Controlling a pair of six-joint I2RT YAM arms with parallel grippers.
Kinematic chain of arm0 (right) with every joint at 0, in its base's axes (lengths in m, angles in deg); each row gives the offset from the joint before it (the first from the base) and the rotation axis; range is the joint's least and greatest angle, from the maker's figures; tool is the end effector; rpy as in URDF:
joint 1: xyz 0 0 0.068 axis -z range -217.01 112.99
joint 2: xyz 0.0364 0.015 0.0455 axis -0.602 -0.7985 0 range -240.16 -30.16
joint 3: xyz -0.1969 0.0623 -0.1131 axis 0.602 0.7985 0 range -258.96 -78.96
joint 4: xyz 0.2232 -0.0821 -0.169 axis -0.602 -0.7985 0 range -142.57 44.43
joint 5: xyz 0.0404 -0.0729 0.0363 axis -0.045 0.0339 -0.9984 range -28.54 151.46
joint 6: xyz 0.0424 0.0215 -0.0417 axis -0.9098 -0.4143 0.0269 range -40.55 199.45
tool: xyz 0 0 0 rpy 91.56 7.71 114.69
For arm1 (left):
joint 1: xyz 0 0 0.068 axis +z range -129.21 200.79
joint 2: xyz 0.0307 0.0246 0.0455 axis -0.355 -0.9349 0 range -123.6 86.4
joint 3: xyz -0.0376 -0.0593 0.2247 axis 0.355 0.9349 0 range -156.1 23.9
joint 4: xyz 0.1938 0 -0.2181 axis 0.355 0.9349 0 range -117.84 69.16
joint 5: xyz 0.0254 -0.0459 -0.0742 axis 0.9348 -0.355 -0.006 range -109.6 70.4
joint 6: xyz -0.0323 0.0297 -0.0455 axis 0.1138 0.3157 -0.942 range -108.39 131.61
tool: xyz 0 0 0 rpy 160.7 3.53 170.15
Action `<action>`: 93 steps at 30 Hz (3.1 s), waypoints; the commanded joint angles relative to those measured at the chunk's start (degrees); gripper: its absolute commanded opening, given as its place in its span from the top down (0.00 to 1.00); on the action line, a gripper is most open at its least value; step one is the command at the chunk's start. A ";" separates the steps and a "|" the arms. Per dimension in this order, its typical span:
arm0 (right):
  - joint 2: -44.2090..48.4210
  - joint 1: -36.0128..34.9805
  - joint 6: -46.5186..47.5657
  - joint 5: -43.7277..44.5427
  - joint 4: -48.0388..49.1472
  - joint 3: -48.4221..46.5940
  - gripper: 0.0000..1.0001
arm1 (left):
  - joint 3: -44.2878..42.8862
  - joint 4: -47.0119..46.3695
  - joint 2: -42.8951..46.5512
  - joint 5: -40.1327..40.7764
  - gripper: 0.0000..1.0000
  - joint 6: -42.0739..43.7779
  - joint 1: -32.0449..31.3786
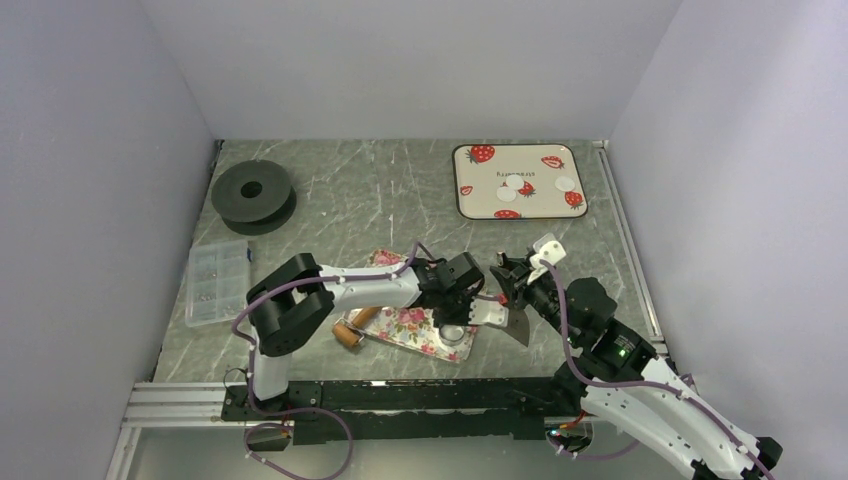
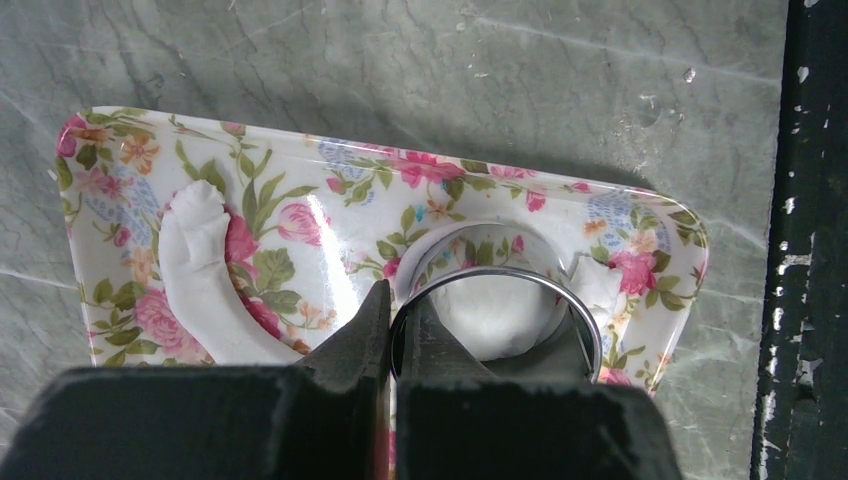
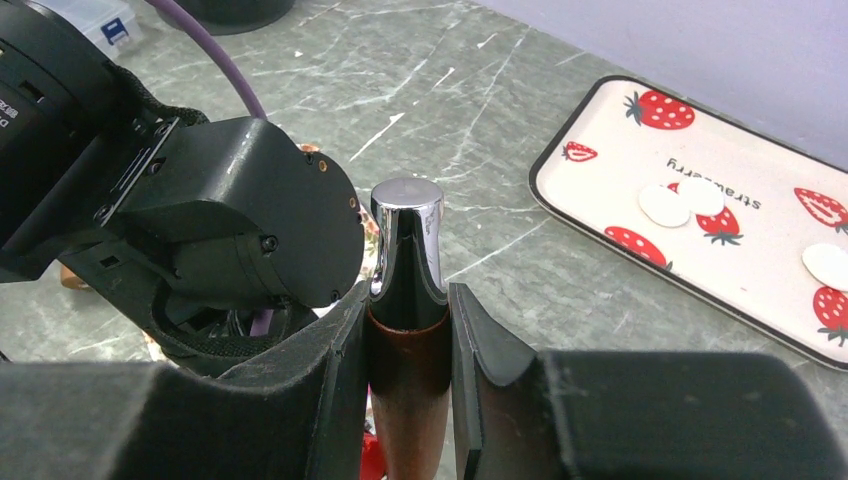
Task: Roll out the dumpling wrappers from the dough
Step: Remove the dumpling wrapper from the work surface.
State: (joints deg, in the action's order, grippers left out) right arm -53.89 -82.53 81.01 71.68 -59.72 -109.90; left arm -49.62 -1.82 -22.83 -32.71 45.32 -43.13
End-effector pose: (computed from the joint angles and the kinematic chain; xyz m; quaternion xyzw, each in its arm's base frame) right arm 0.1478 0.1382 0.2838 -0.2436 0.7072 0.1853 0.6374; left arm 0.1711 -0.3746 0.1063 0.7435 0.6134 -0.1700 0.2053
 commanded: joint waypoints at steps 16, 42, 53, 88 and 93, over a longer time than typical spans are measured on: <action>2.21 -0.22 1.13 2.19 1.12 -2.60 1.00 | -2.53 -0.03 -5.26 -3.56 1.00 3.01 -0.94; 1.11 -0.20 2.40 2.12 1.65 -3.17 1.00 | 0.37 4.08 -3.29 -2.11 1.00 4.23 4.77; 1.58 -0.19 2.66 2.80 1.33 -3.10 1.00 | -2.29 5.06 -5.74 -4.29 1.00 3.06 -1.80; 2.32 -0.24 1.95 2.55 1.26 -2.78 1.00 | -9.26 4.49 -11.46 -0.53 1.00 5.48 13.74; 2.78 -0.27 1.96 2.85 1.05 -2.64 1.00 | -11.32 3.31 -12.26 2.23 1.00 6.19 17.50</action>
State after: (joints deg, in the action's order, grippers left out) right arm -52.14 -82.49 83.07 74.28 -61.10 -110.10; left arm -61.09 1.39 -31.33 -38.13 49.72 -29.64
